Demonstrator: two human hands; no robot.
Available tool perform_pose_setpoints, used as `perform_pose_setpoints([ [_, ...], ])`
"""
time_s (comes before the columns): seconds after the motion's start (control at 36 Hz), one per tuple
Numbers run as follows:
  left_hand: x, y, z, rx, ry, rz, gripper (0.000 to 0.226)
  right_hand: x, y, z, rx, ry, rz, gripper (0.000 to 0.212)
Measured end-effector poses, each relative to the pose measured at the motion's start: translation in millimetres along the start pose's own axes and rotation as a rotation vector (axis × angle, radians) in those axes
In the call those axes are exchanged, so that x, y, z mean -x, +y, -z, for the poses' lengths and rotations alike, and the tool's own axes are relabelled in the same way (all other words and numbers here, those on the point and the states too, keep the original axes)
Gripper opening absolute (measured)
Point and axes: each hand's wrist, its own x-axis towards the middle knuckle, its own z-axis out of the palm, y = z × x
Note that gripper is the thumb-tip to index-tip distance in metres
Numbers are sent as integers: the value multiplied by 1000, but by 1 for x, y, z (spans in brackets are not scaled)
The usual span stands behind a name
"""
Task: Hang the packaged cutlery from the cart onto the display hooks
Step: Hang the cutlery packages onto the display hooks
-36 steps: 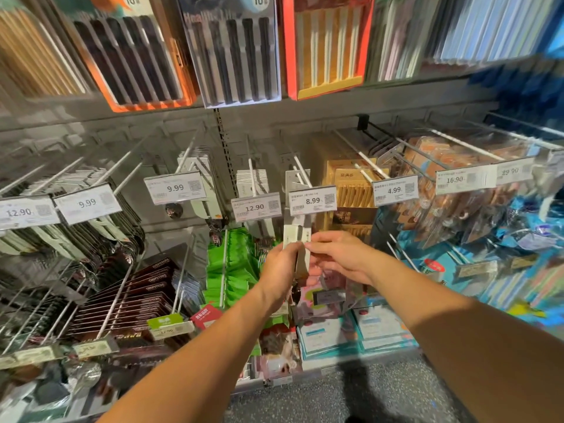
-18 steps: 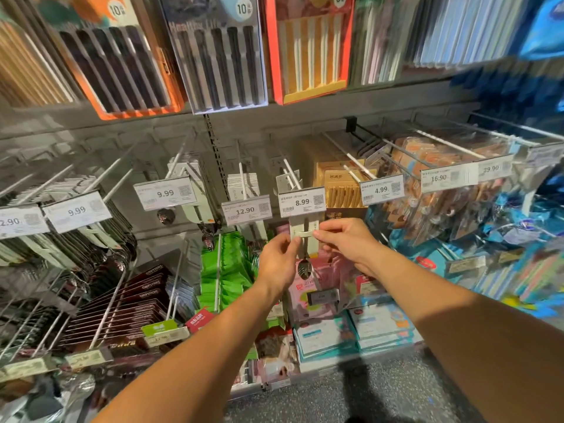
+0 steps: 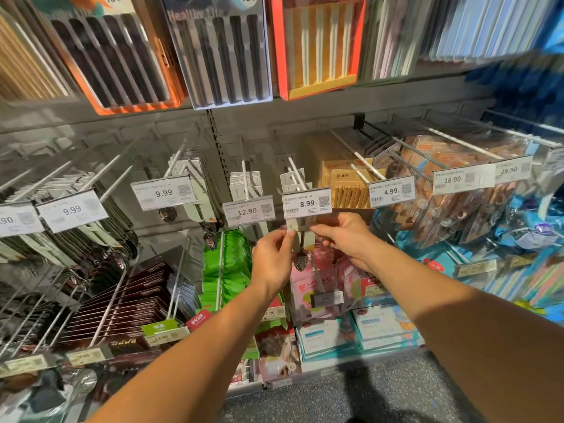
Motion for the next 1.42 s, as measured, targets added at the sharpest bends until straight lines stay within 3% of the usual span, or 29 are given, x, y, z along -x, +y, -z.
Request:
perform_pose_setpoints([
  [0.08, 1, -5, 0, -10, 25, -28, 34, -3, 3, -1, 9, -8, -30, 12],
  [0.22, 6, -9, 2, -101, 35, -124, 32, -7, 6, -1, 79, -37, -83, 36],
  [0.39, 6, -14, 5, -144, -24, -144, 35, -3, 12, -1, 94, -38, -98, 20],
  [0.5, 8, -10, 3, -138, -25, -155, 32, -3, 10, 2, 70, -23, -111, 24],
  [0.81, -15, 1, -16, -232, -1, 152, 34, -5, 5, -6, 302, 195, 5, 14],
  [0.86, -21, 2, -17, -231, 26, 185, 28, -7, 9, -6, 347, 168, -1, 9],
  [0.97, -25, 5, -16, -212, 67, 129, 25, -12, 12, -10, 348, 101, -41, 17],
  [1.06, -26, -1, -16, -209, 47, 119, 24, -14, 3, -11, 297, 159, -94, 31],
  [1.14, -24, -9, -19, -181, -12, 113, 21, -18, -2, -11, 255, 144, -107, 26],
  [1.31, -6, -27, -16, -123, -86, 38, 35, -13, 5, -12, 171, 103, -217, 49],
  [1.42, 2, -27, -5, -122, -146, -21, 27, 2, 5, -8, 78, 12, -156, 34],
])
